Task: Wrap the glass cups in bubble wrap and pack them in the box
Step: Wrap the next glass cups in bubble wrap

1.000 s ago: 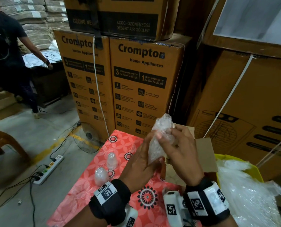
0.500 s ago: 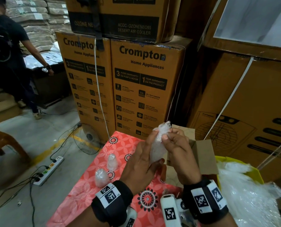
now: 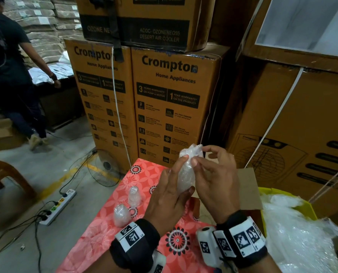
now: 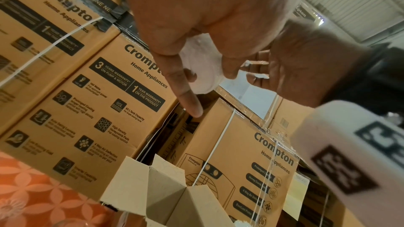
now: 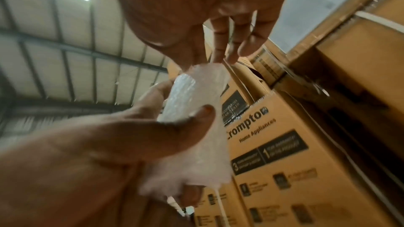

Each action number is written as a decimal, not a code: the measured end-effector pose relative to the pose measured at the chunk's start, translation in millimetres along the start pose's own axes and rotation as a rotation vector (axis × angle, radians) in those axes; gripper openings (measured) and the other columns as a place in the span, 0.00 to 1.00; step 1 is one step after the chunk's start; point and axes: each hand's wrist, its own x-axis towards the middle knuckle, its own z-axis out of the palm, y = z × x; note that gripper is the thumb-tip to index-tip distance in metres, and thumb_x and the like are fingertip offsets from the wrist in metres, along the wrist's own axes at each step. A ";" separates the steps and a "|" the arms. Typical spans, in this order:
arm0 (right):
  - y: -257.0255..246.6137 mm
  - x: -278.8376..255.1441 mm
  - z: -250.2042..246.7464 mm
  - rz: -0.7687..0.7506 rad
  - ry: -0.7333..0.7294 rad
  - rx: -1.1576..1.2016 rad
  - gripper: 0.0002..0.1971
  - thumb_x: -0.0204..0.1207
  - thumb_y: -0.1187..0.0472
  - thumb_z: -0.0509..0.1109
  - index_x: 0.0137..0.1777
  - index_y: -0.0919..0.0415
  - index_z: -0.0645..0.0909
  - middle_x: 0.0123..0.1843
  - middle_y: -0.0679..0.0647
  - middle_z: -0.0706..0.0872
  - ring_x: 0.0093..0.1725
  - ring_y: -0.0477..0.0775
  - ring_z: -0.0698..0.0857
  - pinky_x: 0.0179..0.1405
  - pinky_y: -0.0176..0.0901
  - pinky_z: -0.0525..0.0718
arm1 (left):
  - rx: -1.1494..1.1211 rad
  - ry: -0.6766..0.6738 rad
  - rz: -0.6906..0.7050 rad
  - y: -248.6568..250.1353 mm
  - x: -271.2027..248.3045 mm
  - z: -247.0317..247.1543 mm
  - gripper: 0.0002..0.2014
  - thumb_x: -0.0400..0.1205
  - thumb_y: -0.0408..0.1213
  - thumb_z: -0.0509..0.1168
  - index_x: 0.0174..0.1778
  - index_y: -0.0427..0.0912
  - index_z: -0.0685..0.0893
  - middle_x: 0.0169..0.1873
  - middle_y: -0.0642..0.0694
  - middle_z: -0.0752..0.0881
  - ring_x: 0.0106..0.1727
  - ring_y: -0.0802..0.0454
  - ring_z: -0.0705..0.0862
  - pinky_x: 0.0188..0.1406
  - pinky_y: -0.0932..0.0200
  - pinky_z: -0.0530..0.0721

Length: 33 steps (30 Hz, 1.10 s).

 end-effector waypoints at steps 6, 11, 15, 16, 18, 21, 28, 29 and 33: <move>-4.0 6.2 -5.7 -0.094 0.001 -0.132 0.10 0.83 0.51 0.72 0.49 0.55 0.92 0.60 0.51 0.79 0.64 0.56 0.75 0.48 0.54 0.85 | 0.020 0.015 0.005 0.8 0.9 -3.1 0.44 0.89 0.45 0.71 0.90 0.77 0.48 0.77 0.53 0.73 0.65 0.52 0.82 0.60 0.46 0.89; -3.0 9.5 1.5 -0.027 -0.151 0.010 0.13 0.86 0.55 0.62 0.44 0.53 0.87 0.57 0.47 0.72 0.62 0.45 0.65 0.55 0.36 0.69 | 0.030 0.016 0.030 -0.9 -2.1 1.1 0.45 0.89 0.48 0.72 0.89 0.78 0.46 0.72 0.51 0.74 0.59 0.54 0.85 0.51 0.50 0.90; 5.8 14.8 4.0 0.242 -0.367 0.427 0.15 0.87 0.43 0.65 0.45 0.49 0.87 0.56 0.49 0.76 0.63 0.52 0.74 0.67 0.51 0.78 | 0.040 0.023 0.014 -0.4 -2.7 1.5 0.41 0.89 0.49 0.71 0.88 0.78 0.51 0.72 0.51 0.75 0.57 0.49 0.87 0.49 0.43 0.91; 6.4 15.5 3.3 0.331 -0.370 0.586 0.16 0.85 0.39 0.69 0.46 0.48 0.89 0.56 0.51 0.80 0.63 0.53 0.78 0.69 0.56 0.80 | 0.038 0.031 0.014 -0.8 -2.2 0.0 0.40 0.89 0.48 0.71 0.86 0.79 0.52 0.71 0.52 0.75 0.55 0.50 0.87 0.47 0.43 0.91; 10.2 16.6 -1.4 0.460 -0.266 0.834 0.10 0.81 0.48 0.79 0.48 0.54 0.89 0.54 0.56 0.88 0.58 0.55 0.86 0.61 0.59 0.85 | 0.049 0.038 0.019 -2.0 -1.1 -3.7 0.38 0.88 0.49 0.71 0.84 0.80 0.53 0.72 0.53 0.74 0.56 0.51 0.85 0.50 0.43 0.91; 18.4 21.9 -12.2 0.598 -0.145 0.934 0.05 0.80 0.61 0.80 0.53 0.57 0.89 0.54 0.59 0.93 0.52 0.60 0.88 0.55 0.60 0.83 | 0.089 0.032 0.017 -4.4 0.0 -6.7 0.37 0.89 0.52 0.70 0.87 0.76 0.53 0.76 0.53 0.72 0.64 0.52 0.81 0.58 0.44 0.89; 11.0 33.8 -16.8 0.524 -0.329 0.813 0.11 0.77 0.54 0.83 0.46 0.63 0.95 0.44 0.61 0.95 0.48 0.66 0.95 0.51 0.62 0.91 | 0.098 0.005 0.053 1.8 2.0 -2.8 0.34 0.89 0.56 0.66 0.86 0.75 0.55 0.72 0.51 0.74 0.59 0.50 0.84 0.50 0.45 0.91; 8.6 34.6 -17.7 0.504 -0.325 0.802 0.07 0.78 0.58 0.82 0.44 0.63 0.95 0.42 0.60 0.95 0.45 0.62 0.95 0.48 0.56 0.89 | 0.103 0.003 0.055 2.6 2.6 -2.3 0.34 0.89 0.57 0.65 0.86 0.75 0.54 0.70 0.50 0.74 0.58 0.49 0.84 0.49 0.45 0.91; 8.4 33.3 -17.9 0.427 -0.290 0.722 0.02 0.78 0.65 0.82 0.47 0.59 0.96 0.42 0.55 0.96 0.46 0.59 0.96 0.50 0.63 0.94 | 0.090 -0.013 0.061 1.3 4.0 -3.6 0.34 0.88 0.54 0.66 0.86 0.77 0.55 0.67 0.51 0.75 0.53 0.51 0.86 0.43 0.47 0.91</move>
